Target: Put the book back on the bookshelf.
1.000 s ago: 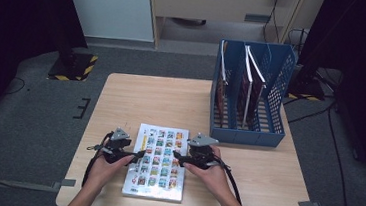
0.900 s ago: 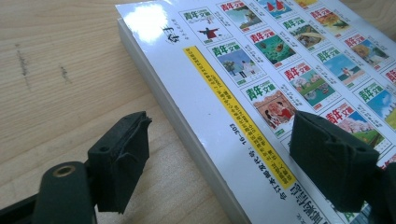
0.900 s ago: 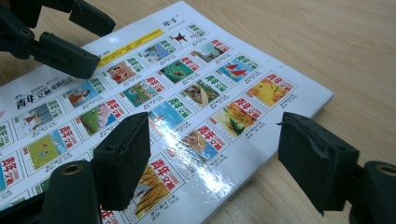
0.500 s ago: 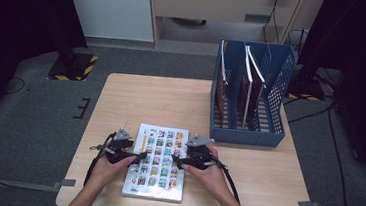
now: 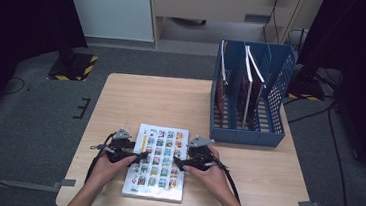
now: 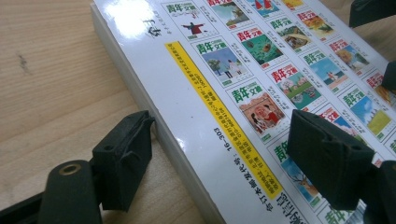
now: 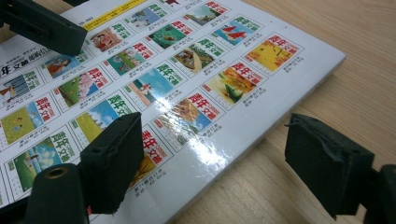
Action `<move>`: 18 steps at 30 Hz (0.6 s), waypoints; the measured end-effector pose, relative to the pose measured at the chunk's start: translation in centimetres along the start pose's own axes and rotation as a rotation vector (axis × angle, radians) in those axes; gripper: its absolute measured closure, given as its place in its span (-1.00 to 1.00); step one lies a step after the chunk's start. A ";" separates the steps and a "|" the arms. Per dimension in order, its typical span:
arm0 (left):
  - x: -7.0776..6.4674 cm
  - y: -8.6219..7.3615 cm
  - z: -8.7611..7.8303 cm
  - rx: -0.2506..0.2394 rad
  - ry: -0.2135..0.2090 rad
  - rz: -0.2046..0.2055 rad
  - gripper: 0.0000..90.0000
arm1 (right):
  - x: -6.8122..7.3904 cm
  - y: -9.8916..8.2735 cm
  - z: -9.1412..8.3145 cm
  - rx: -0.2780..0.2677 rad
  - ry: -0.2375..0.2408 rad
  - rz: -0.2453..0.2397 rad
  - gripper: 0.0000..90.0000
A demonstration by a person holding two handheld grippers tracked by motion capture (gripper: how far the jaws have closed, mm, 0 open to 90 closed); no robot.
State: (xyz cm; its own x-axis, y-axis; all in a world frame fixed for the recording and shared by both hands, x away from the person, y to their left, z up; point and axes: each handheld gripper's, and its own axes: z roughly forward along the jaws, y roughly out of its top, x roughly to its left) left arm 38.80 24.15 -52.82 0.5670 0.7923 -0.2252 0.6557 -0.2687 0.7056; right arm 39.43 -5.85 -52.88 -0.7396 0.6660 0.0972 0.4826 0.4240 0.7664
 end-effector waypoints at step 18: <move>-0.3 0.5 0.0 -0.003 0.043 -0.040 -0.33 | -0.5 -0.6 0.7 -0.017 0.078 0.123 -0.57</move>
State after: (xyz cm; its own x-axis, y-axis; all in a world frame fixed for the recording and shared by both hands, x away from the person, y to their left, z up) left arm 38.97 23.80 -52.35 0.5183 0.8251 -0.2247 0.6761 -0.2344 0.6985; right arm 39.81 -6.01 -53.79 -0.7099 0.6622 0.2399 0.5645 0.3312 0.7560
